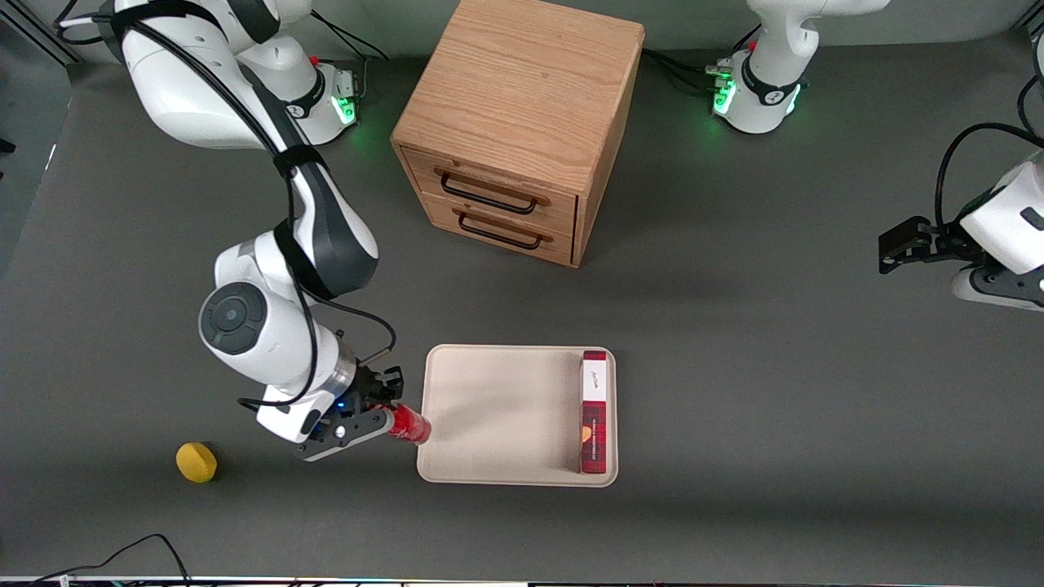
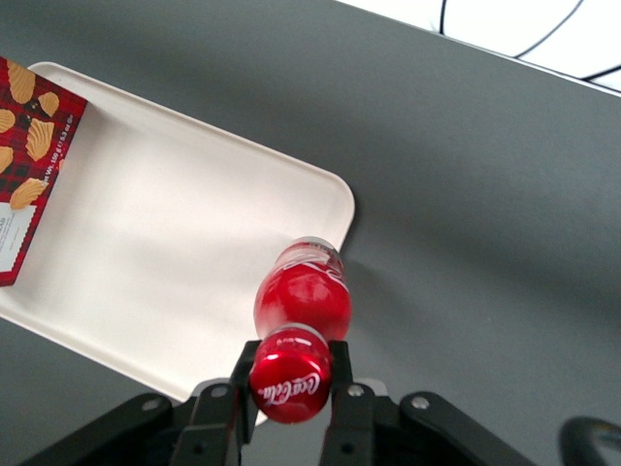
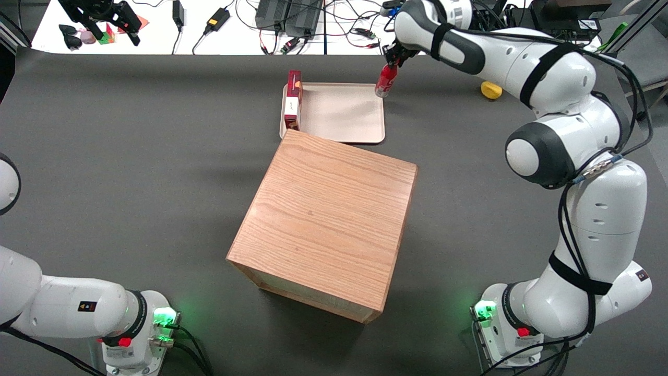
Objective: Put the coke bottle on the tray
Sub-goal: 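Carry the bottle over the cream tray and lower it, then open the right gripper to release the bottle and withdraw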
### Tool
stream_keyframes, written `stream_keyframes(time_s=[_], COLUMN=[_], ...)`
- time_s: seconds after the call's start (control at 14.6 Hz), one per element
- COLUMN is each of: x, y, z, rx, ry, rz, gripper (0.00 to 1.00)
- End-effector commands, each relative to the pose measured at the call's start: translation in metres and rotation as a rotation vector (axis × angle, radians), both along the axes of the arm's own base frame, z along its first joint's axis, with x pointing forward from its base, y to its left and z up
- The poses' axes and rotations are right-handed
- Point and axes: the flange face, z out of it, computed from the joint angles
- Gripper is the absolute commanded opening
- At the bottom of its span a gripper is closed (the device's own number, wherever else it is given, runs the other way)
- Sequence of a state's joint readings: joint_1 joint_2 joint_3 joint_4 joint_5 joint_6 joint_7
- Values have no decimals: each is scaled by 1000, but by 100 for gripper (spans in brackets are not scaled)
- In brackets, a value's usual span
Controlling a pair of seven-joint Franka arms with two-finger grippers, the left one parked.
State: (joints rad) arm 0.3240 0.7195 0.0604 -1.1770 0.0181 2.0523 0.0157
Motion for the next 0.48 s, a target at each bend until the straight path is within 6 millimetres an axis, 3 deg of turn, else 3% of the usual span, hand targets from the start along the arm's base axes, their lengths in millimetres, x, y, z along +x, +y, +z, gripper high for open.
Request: stream_keyframes(time_s=[0.0,0.41], x=[7,11], y=[16,25], z=[-8,-46], rx=[4,-16], ry=[-48,-67], rz=[6,25], gripper=[0,0])
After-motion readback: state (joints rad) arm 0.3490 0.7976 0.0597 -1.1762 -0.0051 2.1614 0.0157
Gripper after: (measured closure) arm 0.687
